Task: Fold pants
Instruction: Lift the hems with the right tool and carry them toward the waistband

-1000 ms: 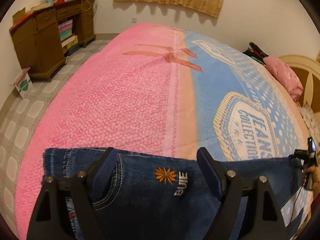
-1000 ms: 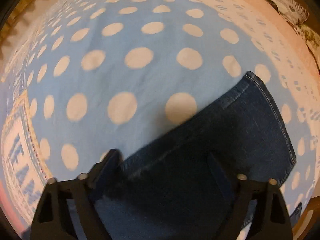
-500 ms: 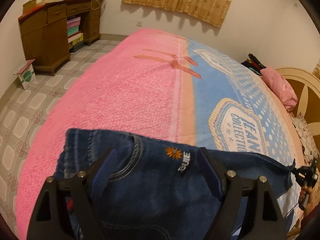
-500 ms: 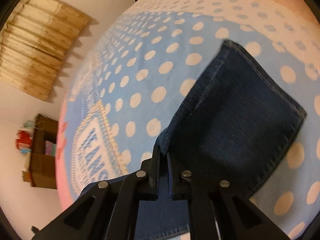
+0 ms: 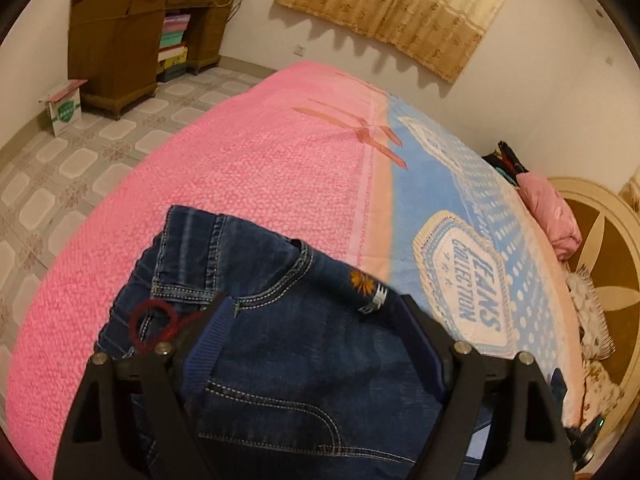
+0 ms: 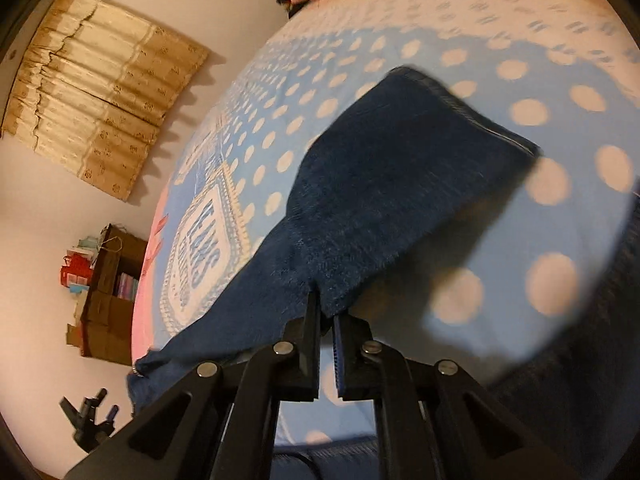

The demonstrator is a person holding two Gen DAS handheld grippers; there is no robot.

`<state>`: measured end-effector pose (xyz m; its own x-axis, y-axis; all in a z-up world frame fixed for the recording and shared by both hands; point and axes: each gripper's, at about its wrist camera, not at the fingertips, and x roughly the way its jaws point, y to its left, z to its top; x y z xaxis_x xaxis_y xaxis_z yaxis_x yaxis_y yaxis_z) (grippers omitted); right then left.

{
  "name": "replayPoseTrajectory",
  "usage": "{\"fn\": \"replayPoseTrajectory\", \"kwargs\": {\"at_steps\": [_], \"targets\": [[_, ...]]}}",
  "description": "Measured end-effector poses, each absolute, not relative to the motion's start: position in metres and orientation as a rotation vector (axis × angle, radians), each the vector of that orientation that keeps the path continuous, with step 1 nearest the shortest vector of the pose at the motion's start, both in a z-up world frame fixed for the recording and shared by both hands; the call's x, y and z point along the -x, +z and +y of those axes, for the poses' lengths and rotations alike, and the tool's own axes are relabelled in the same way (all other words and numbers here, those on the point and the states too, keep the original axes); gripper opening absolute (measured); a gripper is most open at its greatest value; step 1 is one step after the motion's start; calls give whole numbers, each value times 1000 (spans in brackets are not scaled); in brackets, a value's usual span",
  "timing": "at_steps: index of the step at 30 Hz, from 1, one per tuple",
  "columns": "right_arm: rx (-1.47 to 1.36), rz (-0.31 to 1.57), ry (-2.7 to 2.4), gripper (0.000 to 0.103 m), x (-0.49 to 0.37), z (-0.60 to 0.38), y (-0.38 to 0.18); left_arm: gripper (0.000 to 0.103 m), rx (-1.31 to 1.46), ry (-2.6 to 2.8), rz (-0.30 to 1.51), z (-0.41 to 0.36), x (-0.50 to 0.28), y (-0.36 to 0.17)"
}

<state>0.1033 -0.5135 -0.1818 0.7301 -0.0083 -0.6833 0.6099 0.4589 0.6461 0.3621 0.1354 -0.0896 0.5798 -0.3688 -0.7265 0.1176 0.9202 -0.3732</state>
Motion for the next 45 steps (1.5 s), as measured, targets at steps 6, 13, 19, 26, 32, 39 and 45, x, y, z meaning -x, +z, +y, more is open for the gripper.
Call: {"fn": "replayPoseTrajectory", "kwargs": {"at_steps": [6,13,19,26,32,39,45], "targets": [[-950,579,-562,0,-35,-504,-169,86,308,-267,880,136,-362,-80],[-908,531,-420,2,-38,-495,-148,87,303,-273,909,111,-365,-87],[-678,635,-93,63,-156,-421,-99,87,244,-298,924,93,-357,-89],[-398,795,251,77,-329,-290,-97,87,194,-274,949,115,-347,-86],[-33,996,207,44,-398,-225,-152,87,169,-259,925,139,-337,-79],[34,965,170,3,-397,-215,-142,87,186,-248,916,154,-330,-80],[3,768,278,3,-304,-192,-66,87,240,-246,895,173,-301,-79]]}}
